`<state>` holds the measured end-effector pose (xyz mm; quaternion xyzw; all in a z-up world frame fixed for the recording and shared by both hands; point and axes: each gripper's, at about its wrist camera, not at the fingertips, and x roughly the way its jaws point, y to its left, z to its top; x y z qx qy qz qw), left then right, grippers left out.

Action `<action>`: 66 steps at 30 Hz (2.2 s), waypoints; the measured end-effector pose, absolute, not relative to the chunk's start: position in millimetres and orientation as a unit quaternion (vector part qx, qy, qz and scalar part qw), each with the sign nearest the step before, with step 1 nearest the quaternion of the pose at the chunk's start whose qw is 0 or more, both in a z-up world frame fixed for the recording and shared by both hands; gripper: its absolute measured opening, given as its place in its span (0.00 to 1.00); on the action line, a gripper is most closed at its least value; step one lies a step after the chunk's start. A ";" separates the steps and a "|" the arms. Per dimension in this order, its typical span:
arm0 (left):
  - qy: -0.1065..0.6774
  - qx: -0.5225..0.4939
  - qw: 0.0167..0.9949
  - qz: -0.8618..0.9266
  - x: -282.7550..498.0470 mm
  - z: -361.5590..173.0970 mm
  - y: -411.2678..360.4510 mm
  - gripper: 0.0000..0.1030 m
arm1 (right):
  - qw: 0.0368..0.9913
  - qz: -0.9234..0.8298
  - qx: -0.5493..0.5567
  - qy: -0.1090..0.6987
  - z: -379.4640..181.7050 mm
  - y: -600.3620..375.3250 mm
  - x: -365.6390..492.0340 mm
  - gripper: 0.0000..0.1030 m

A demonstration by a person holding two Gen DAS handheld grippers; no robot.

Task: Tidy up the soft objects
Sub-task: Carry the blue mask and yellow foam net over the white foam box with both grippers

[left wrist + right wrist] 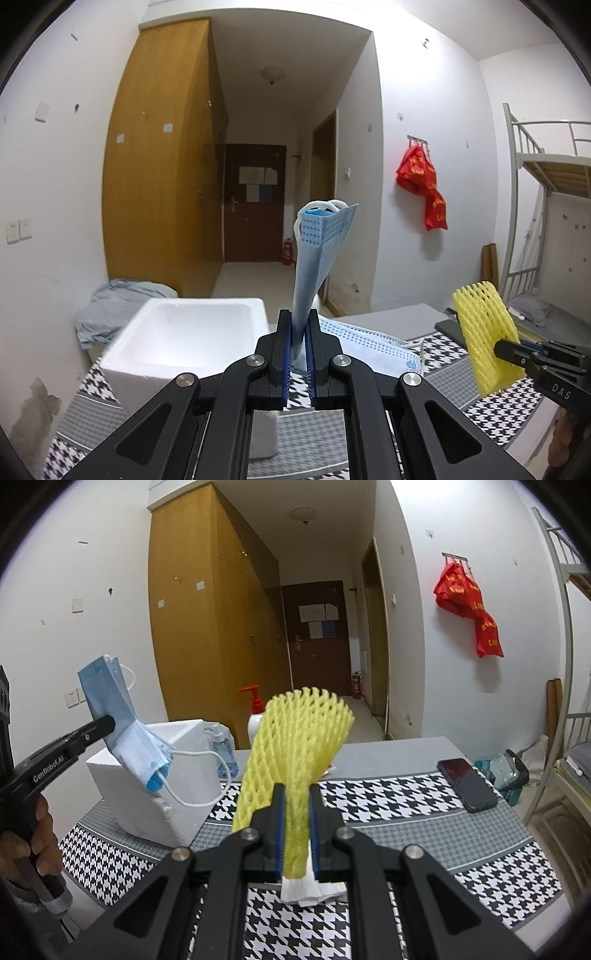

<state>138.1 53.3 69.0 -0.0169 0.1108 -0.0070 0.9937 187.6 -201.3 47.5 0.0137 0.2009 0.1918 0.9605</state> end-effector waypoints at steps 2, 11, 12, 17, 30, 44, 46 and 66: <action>0.107 -0.019 0.994 -0.001 135.7 72.2 58.8 0.07 | 0.960 0.199 0.014 0.198 50.7 -199.1 188.5 0.14; 0.104 -0.012 0.994 0.034 128.1 75.3 74.3 0.07 | 0.957 0.223 0.000 0.184 57.4 -180.9 185.4 0.14; 0.103 -0.012 0.994 0.037 127.1 75.8 76.3 0.07 | 0.956 0.227 -0.001 0.184 57.5 -178.4 185.1 0.14; 0.099 -0.005 0.993 0.059 120.9 79.1 86.3 0.07 | 0.953 0.238 -0.004 0.186 58.2 -168.1 187.4 0.14; 0.094 -0.007 0.989 0.118 95.9 81.6 120.1 0.07 | 0.937 0.292 -0.017 0.190 62.6 -126.6 190.7 0.14; 0.092 -0.007 0.985 0.146 95.6 83.9 149.7 0.07 | 0.925 0.327 -0.040 0.191 68.3 -82.0 197.2 0.14; 0.091 -0.012 0.985 0.149 95.0 83.0 154.1 0.07 | 0.925 0.324 -0.042 0.194 69.1 -78.4 200.6 0.14; 0.085 -0.022 0.973 0.213 87.6 80.4 198.3 0.07 | 0.906 0.360 -0.091 0.201 79.4 -17.1 222.9 0.14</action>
